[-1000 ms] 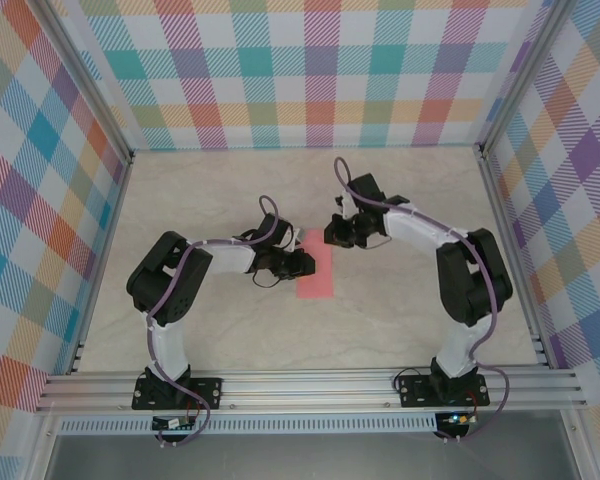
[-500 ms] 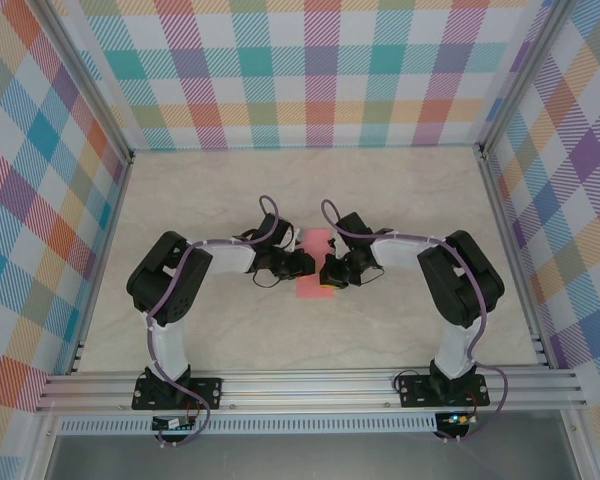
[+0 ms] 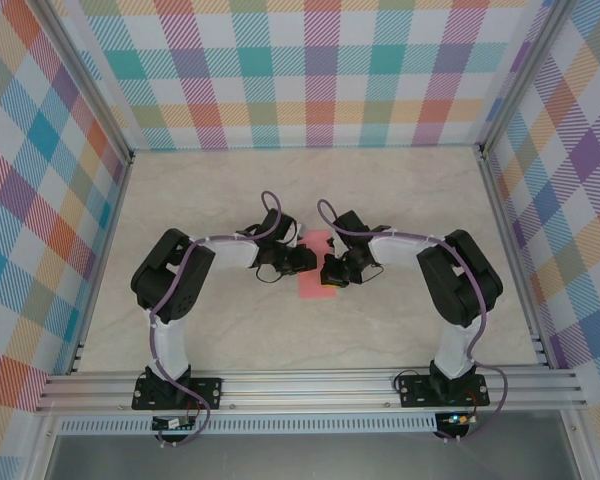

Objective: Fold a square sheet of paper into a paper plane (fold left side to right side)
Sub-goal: First fold the square sheet of paper in half at the center of the table.

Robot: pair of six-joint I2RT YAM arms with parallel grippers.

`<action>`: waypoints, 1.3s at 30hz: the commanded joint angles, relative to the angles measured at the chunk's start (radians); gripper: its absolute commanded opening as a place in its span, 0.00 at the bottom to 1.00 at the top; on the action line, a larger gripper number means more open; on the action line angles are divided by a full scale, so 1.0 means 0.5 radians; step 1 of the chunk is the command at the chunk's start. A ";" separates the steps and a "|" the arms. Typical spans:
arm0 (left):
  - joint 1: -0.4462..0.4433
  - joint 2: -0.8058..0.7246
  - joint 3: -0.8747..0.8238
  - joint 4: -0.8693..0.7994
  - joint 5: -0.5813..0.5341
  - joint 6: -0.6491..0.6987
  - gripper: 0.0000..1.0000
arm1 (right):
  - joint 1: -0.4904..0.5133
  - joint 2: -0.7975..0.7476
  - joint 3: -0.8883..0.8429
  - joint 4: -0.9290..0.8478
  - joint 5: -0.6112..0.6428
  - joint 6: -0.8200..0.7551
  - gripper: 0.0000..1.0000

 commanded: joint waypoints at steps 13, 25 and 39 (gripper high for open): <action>0.183 0.143 0.285 -0.132 -0.195 0.013 0.23 | -0.010 0.128 -0.029 -0.281 0.300 -0.117 0.05; 0.324 0.370 0.499 -0.174 -0.206 0.026 0.23 | -0.009 0.125 -0.020 -0.281 0.273 -0.132 0.05; 0.475 0.326 0.646 -0.242 -0.086 0.119 0.24 | -0.010 0.122 -0.006 -0.285 0.257 -0.130 0.05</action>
